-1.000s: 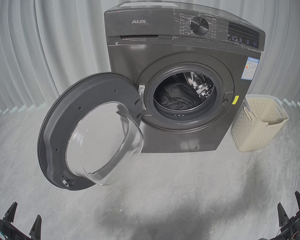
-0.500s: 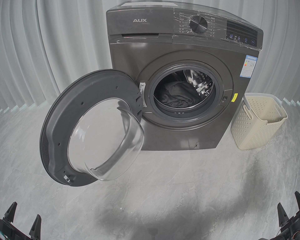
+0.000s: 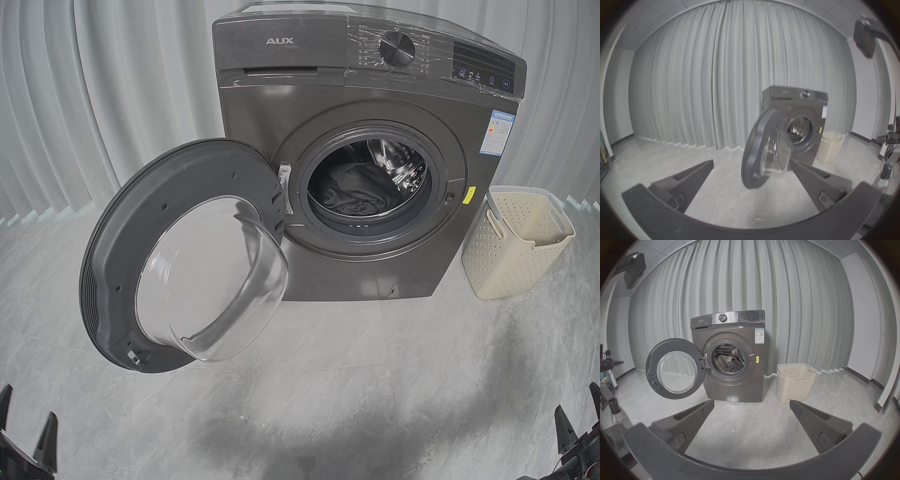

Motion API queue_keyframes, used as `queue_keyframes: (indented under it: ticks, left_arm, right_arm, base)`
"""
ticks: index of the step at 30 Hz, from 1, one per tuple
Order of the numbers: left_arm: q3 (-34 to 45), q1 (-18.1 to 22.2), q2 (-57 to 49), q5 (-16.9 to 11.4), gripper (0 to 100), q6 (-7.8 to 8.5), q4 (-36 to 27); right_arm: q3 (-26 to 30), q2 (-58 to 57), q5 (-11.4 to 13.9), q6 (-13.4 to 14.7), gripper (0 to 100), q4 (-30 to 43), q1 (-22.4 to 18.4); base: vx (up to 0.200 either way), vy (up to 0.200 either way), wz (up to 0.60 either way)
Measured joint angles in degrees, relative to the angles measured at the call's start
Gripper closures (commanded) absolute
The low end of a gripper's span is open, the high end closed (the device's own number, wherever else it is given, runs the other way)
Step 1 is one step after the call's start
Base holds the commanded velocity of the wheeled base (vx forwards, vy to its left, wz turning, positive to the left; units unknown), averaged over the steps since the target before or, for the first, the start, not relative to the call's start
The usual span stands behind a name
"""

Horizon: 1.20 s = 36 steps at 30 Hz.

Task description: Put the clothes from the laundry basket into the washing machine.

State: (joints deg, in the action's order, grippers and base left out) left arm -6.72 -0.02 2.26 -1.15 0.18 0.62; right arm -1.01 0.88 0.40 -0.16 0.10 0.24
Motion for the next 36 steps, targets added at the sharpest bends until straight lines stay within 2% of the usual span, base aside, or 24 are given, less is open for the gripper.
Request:
queue_keyframes:
  ticks: [5, 14, 20, 26, 28, 36]
  left_arm:
    - [-7.5, -1.5, 6.5, -0.4, 0, -1.07, 2.6]
    - [-11.4, -5.6, 28.3, -1.2, 0, -6.52, 16.5]
    - [-13.0, -7.6, 40.1, -1.8, 0, -8.23, 22.9]
    - [-13.7, -8.2, 45.2, -2.4, 0, -5.55, 23.4]
    - [-13.8, -8.2, 46.0, -2.5, 0, -5.11, 23.7]
    - [-13.8, -8.1, 50.2, -2.5, 0, -4.1, 28.9]
  right_arm:
    - [0.0, 0.0, 0.0, 0.0, 0, 0.0, 0.0]
    - [0.0, 0.0, 0.0, 0.0, 0, 0.0, 0.0]
    - [0.0, 0.0, 0.0, 0.0, 0, 0.0, 0.0]
    - [0.0, 0.0, -0.5, 0.2, 0, 0.0, -0.1]
    - [0.0, 0.0, -0.5, 0.2, 0, 0.1, -0.1]
    - [0.0, 0.0, -0.5, 0.2, 0, 0.0, 0.0]
  base:
    - [0.0, 0.0, 0.0]
    - [0.0, 0.0, 0.0]
    - [0.0, 0.0, 0.0]
    - [0.0, 0.0, 0.1]
    - [0.0, 0.0, 0.6]
    - [0.0, 0.0, 0.0]
